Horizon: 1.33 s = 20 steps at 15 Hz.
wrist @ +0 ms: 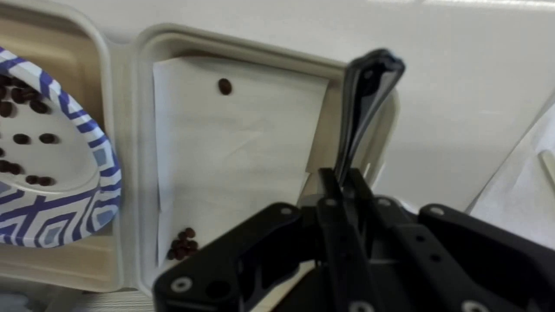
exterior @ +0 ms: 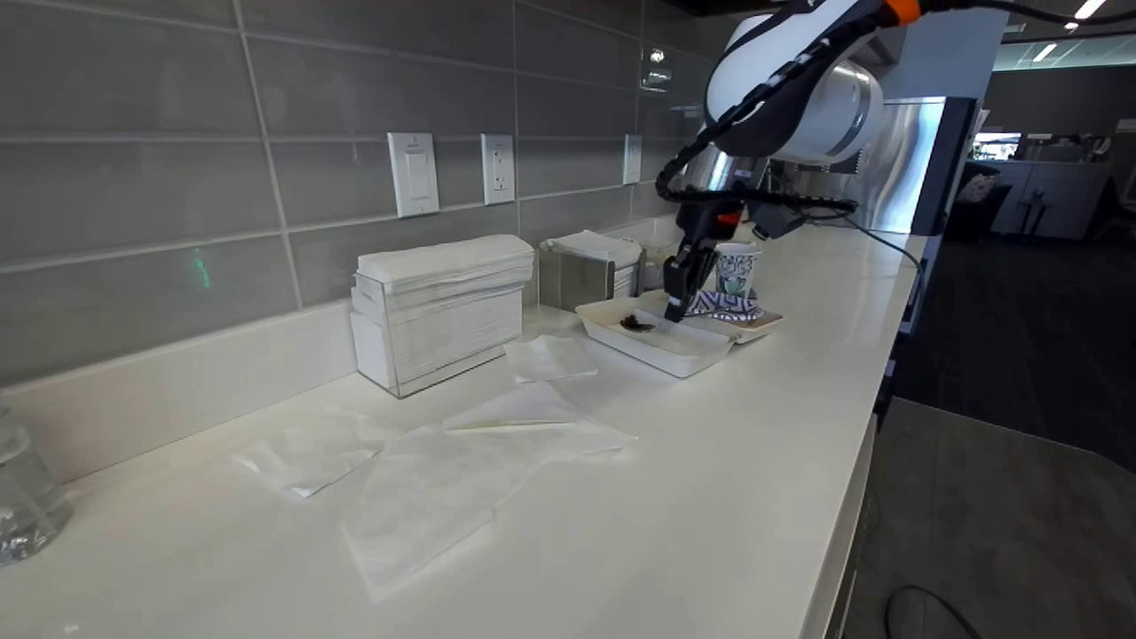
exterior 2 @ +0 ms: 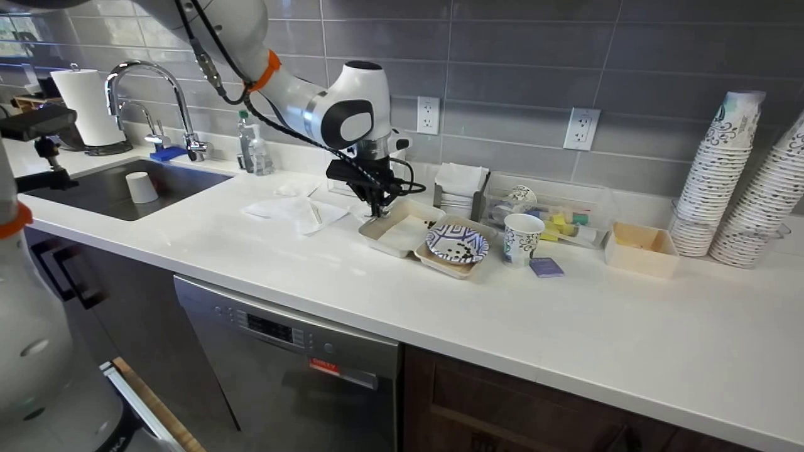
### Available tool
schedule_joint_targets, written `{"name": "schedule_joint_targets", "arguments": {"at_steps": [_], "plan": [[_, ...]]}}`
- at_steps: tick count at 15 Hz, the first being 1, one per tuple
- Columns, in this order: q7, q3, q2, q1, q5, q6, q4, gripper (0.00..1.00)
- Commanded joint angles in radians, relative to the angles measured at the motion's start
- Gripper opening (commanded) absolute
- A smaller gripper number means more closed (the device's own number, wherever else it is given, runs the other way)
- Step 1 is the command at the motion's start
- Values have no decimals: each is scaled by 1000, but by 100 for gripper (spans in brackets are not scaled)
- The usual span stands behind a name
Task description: Pick up this phone get some of the objects from the disposable plate and put them in the bowl
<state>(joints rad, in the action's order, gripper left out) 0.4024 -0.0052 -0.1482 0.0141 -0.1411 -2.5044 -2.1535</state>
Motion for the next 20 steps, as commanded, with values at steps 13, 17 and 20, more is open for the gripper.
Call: {"name": "schedule_joint_targets", "arguments": {"at_steps": [13,17,20], "plan": [[-283,-36,-305,54,66,374,463,2],[-286,-32,-302,57,65,373,461,9],[-299,-33,-332,60,65,378,499,9]]}}
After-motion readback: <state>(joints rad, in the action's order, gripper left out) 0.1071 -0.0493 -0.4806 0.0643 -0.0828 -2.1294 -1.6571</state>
